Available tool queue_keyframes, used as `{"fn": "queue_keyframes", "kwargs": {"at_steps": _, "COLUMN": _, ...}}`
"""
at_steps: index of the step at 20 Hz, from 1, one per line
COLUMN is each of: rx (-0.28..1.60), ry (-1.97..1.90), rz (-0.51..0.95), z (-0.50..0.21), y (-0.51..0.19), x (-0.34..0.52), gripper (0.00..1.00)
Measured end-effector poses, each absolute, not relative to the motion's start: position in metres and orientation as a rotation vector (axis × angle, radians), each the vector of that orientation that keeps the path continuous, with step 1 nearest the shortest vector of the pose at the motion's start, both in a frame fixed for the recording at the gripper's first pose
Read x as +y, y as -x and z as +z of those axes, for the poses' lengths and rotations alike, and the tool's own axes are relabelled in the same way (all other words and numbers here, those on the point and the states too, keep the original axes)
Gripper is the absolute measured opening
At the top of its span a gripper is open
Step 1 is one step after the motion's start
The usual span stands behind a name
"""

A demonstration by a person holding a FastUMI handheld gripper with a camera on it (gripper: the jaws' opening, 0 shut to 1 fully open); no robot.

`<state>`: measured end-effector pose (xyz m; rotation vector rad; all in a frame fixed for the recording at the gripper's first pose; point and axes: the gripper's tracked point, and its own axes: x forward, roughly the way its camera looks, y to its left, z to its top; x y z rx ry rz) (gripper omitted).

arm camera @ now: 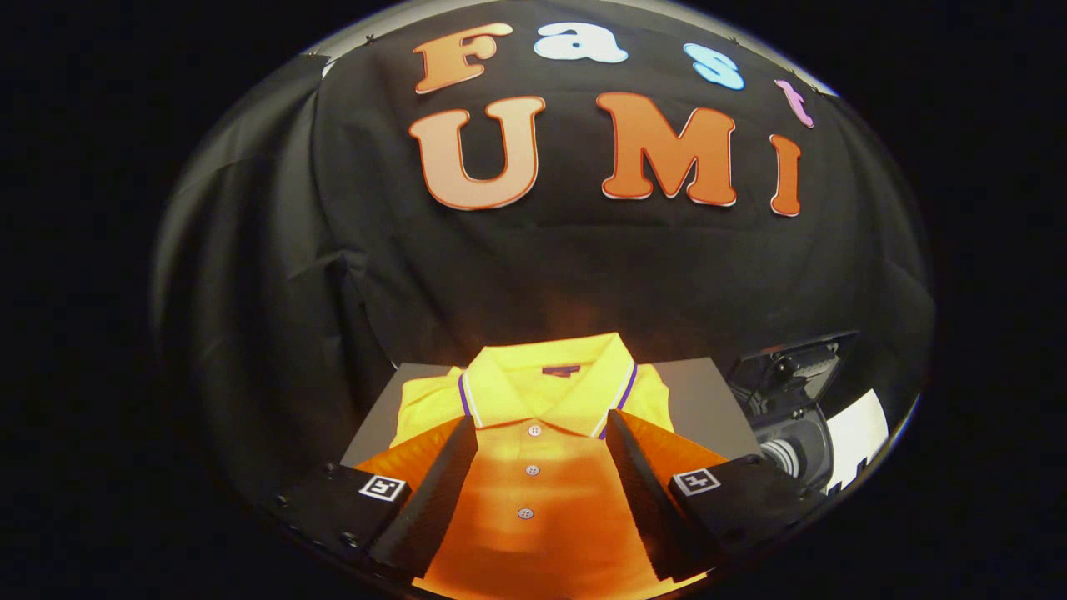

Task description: Put the clothes into the washing machine and then close the washing machine lid.

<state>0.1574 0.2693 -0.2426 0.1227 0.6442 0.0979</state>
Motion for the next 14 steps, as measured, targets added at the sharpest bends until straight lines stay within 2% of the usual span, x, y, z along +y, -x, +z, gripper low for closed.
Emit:
{"fn": "queue_keyframes", "kwargs": {"at_steps": 6, "rx": 0.808, "ry": -0.139, "rz": 0.059, "z": -0.281, "y": -0.151, "x": 0.273, "gripper": 1.00}}
{"fn": "queue_keyframes", "kwargs": {"at_steps": 14, "rx": 0.890, "ry": -0.013, "rz": 0.035, "z": -0.288, "y": -0.149, "x": 0.274, "gripper": 1.00}}
